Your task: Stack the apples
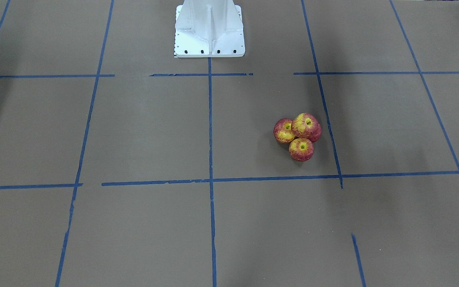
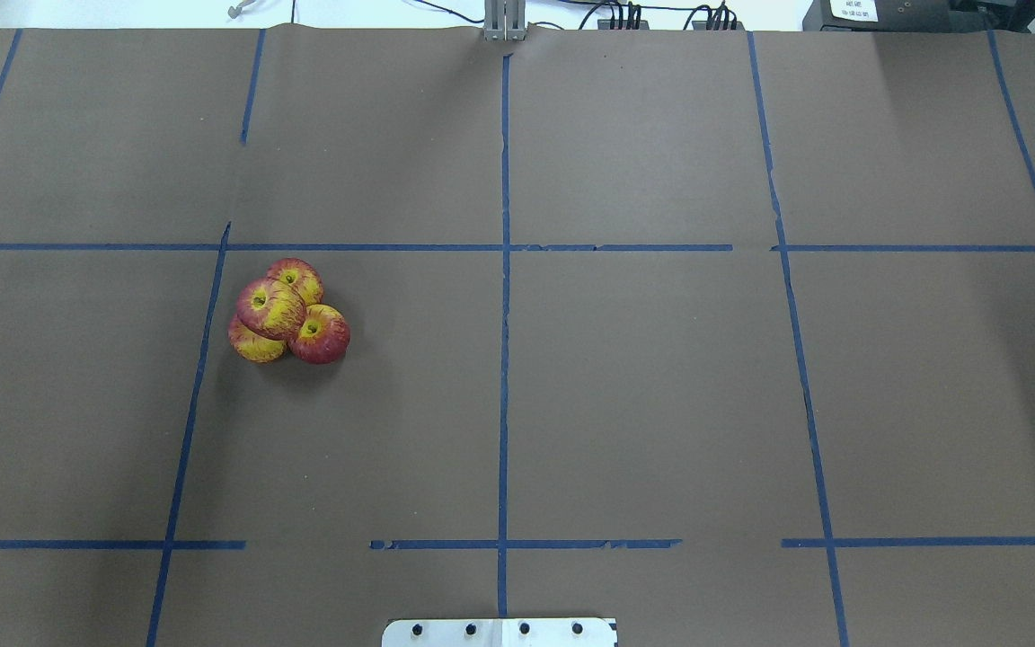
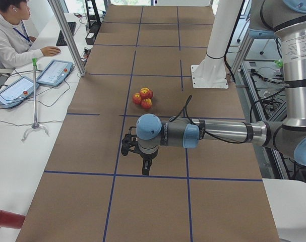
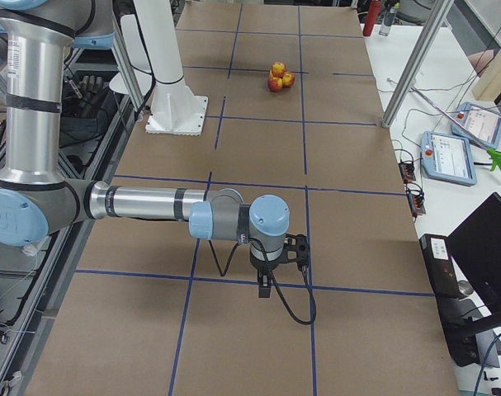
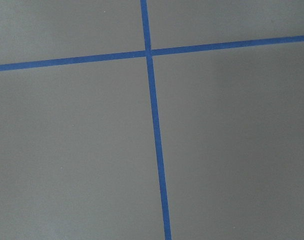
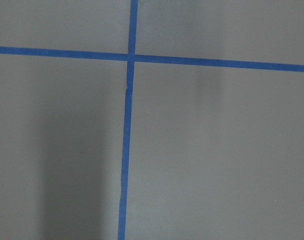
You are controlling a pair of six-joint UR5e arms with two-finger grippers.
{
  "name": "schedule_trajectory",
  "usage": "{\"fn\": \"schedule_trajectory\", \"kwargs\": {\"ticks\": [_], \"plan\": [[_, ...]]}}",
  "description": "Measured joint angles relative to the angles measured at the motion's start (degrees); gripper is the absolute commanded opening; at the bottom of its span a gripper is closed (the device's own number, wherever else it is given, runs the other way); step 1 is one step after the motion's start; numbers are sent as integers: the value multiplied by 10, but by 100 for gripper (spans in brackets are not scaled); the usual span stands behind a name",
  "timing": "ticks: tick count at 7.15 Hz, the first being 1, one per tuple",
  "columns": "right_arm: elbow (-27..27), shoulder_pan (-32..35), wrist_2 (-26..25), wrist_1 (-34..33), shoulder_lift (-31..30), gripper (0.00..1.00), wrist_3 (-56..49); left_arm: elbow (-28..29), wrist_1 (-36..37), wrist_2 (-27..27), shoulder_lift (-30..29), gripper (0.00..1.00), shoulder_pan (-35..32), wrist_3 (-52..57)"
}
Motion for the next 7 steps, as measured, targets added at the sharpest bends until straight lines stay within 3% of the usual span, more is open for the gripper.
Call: {"fn": "schedule_trajectory", "kwargs": {"ticks": [7], "plan": [[0,0,0,0,0,100,0,29,2,6,-1,100,0,5]]}}
